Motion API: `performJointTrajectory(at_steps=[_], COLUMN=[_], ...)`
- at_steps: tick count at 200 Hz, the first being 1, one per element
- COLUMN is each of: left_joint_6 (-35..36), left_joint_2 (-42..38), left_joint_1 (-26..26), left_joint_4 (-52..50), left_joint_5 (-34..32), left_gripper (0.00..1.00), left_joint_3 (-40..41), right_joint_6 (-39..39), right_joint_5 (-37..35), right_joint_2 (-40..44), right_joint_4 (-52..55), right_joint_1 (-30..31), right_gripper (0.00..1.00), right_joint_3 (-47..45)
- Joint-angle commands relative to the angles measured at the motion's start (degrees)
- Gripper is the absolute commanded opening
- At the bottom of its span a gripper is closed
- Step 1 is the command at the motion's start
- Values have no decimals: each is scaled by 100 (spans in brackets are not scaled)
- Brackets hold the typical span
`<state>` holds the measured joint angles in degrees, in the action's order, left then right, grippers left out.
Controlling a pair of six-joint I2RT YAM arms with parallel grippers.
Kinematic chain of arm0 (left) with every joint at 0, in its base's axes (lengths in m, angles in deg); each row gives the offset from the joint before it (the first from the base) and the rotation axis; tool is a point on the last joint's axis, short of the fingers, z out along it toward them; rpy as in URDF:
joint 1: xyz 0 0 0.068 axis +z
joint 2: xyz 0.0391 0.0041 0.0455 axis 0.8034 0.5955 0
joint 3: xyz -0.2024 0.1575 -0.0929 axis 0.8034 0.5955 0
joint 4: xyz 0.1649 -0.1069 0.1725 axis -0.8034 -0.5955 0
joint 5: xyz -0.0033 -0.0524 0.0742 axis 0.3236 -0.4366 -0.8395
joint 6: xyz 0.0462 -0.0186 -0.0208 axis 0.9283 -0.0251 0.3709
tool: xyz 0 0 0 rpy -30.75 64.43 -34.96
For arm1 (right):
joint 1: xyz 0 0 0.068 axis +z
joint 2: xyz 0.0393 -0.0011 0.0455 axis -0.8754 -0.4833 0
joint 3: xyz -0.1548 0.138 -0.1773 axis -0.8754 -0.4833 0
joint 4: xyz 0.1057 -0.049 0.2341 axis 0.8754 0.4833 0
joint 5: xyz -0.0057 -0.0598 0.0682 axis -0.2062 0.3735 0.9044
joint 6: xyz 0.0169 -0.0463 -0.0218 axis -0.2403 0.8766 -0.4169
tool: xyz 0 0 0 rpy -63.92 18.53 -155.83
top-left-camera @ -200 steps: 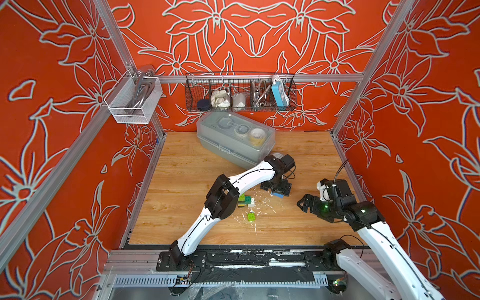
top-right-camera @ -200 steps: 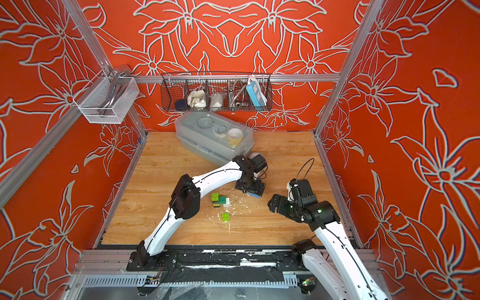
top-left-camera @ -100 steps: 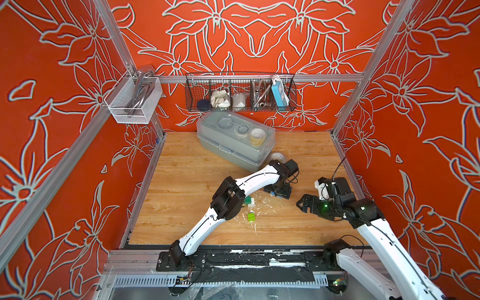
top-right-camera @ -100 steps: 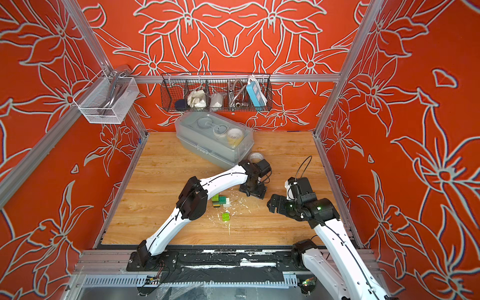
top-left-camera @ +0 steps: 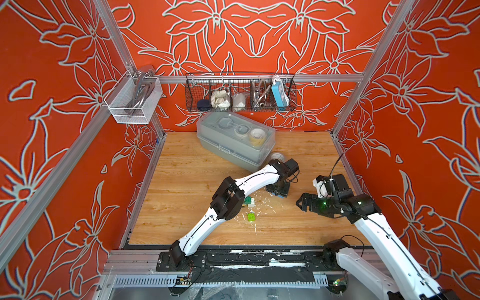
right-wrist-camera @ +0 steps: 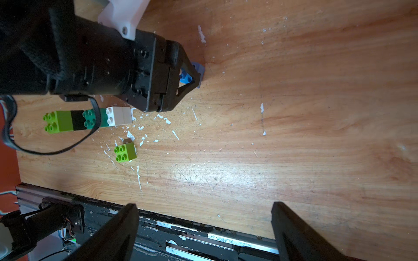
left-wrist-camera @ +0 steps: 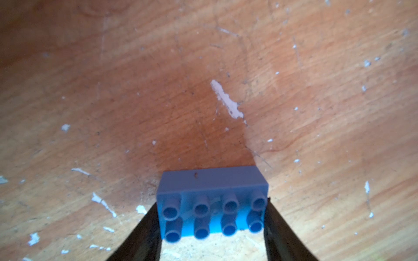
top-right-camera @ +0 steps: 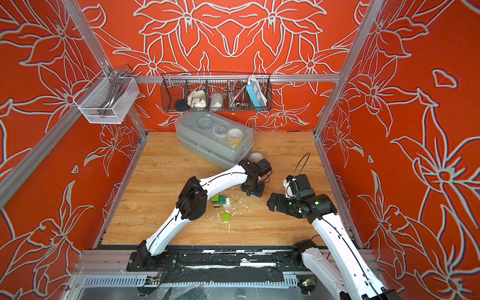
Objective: Assemble a giraffe with lego
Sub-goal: Pick up the lego brick from the center of the board, then assemble the lego brick with the lego brick.
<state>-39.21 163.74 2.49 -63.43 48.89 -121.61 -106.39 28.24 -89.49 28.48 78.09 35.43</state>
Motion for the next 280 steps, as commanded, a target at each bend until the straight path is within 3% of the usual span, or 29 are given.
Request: performJointTrajectory(at_steps=[1,43,71,102,169,280], left_joint_6=[-18,-205,-739,-1344,-2175,-2277], left_joint_2=[-354,-1907,-3085,-3984,-4578,-4574], left_joint_1=[7,24,90,235,462,912], left_joint_4=[-279,-626,-1105,-1051,-869,-581], left_joint_5=[-222,-696,-1126,-1059,-1016,-763], left_gripper=[51,52,52,53,53,53], left_joint_3=[258,1351,2169,3077,3986,4376], right_joint_6=[151,337,626,918,1446,1535], right_joint_5=[71,115,333,388,-56,-19], right_joint_2=[-26,-83,-293,-432,-1261,-1356], right_joint_4=[-84,-114,-329,-552,-996,-1052], right_joint_1=[-61,-62,-62,67,1803,1860], right_gripper=[96,96,96,96,96,96], right_joint_3=[163,294,224,394,1177,1175])
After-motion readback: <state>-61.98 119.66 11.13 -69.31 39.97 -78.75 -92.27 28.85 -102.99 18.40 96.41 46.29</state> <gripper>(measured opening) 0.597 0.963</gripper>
